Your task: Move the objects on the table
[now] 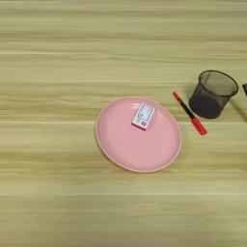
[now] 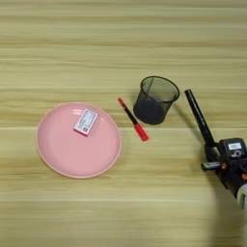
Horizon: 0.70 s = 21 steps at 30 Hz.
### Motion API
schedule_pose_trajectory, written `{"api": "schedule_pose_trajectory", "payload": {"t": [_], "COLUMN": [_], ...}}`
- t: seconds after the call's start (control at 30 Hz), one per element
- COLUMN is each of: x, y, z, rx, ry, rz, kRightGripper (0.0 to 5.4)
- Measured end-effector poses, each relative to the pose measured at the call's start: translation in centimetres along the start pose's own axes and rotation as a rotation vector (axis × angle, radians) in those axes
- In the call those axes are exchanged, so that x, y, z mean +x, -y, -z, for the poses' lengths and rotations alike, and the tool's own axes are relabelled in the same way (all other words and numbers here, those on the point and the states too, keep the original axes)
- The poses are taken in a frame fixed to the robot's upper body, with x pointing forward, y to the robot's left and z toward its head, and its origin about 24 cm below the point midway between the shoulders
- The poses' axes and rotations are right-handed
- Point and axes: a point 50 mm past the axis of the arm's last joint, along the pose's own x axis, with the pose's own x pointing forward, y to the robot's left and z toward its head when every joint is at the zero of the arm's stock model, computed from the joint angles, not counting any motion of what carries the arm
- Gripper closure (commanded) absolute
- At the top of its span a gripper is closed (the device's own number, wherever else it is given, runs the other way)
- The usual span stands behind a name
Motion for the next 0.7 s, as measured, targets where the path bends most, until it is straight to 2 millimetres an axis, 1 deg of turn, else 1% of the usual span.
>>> {"api": "schedule_pose_trajectory", "payload": {"t": [0.2, 0.43, 0.47, 0.5, 0.53, 0.7], "x": [0.2, 0.8, 0.9, 0.9, 1.0, 1.3], "y": [-0.3, -1.0, -1.1, -1.1, -1.2, -1.5], "z": [0.1, -0.1, -0.2, -0.2, -0.3, -0.4], "rx": [-0.003, -0.011, -0.012, -0.012, -0.012, -0.013], "ry": [0.001, 0.015, 0.019, 0.02, 0.021, 0.026], "rz": [-0.02, -0.051, -0.056, -0.058, -0.061, -0.075], "kRightGripper": [4.42, 4.42, 4.06, 4.05, 3.86, 3.37]}}
